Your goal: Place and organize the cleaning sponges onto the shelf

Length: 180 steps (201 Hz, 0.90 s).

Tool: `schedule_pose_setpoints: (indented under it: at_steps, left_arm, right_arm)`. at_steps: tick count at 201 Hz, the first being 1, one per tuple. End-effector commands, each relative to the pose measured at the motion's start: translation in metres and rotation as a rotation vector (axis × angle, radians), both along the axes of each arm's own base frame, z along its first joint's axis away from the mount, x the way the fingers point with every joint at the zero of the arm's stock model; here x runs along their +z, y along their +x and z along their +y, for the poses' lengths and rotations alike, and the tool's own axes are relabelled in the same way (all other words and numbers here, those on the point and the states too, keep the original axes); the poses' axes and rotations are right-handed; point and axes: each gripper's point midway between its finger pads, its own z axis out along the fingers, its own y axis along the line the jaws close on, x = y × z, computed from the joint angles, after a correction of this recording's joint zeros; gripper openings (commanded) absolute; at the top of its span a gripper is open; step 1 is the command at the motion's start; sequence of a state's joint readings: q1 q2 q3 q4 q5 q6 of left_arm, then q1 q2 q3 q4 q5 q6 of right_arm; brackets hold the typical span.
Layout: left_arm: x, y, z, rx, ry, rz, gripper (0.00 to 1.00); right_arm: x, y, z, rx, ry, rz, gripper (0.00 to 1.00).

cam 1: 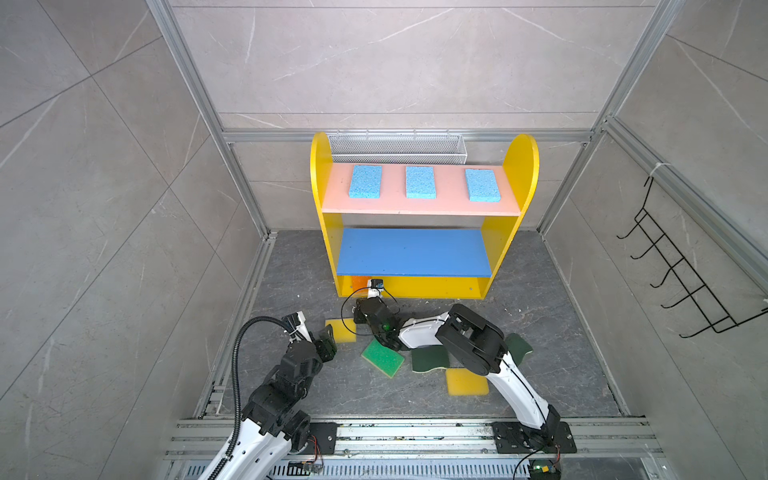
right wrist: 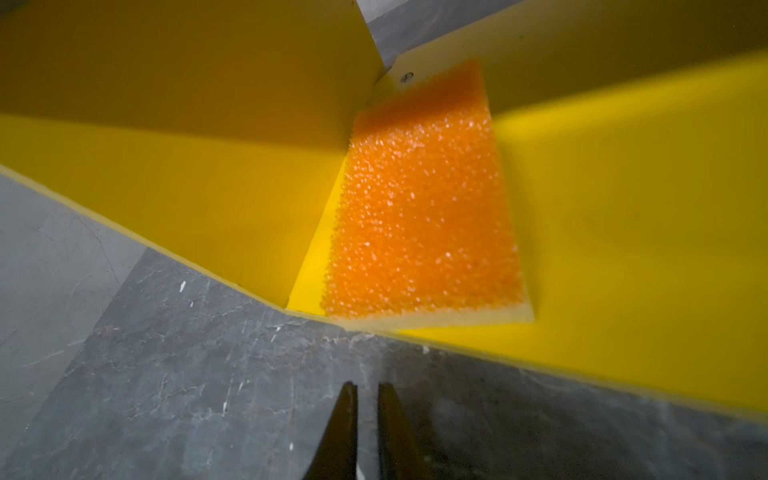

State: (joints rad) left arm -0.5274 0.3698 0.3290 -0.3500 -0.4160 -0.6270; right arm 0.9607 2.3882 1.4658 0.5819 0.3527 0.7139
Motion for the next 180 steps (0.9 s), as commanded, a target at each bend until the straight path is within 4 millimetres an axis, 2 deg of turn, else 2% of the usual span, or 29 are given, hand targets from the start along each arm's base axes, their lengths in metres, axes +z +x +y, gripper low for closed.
schedule_pose_setpoints:
  at_steps: [1, 19, 70, 101, 133, 180]
  left_arm:
    - [0.007, 0.001, 0.005, 0.020, 0.010, -0.023, 0.64]
    - [0.008, 0.001, 0.005, 0.022, 0.013, -0.027, 0.64]
    - [0.008, 0.000, 0.006, 0.020, 0.017, -0.031, 0.64]
    - [0.009, -0.001, 0.007, 0.024, 0.013, -0.034, 0.64]
    - [0.011, -0.002, 0.009, 0.028, 0.007, -0.042, 0.64]
    - [0.008, -0.004, 0.010, 0.031, 0.011, -0.038, 0.64]
  right_arm:
    - [0.016, 0.016, 0.002, -0.033, 0.057, -0.035, 0.15]
    - [0.019, 0.020, 0.003, -0.041, 0.054, -0.041, 0.15]
    - [0.006, 0.021, 0.003, -0.053, 0.072, 0.008, 0.15]
    - [0.007, 0.024, 0.002, -0.078, 0.083, 0.009, 0.15]
    - [-0.001, 0.030, -0.011, -0.182, 0.104, 0.043, 0.15]
    - [0.007, 0.035, -0.007, -0.191, 0.147, 0.021, 0.15]
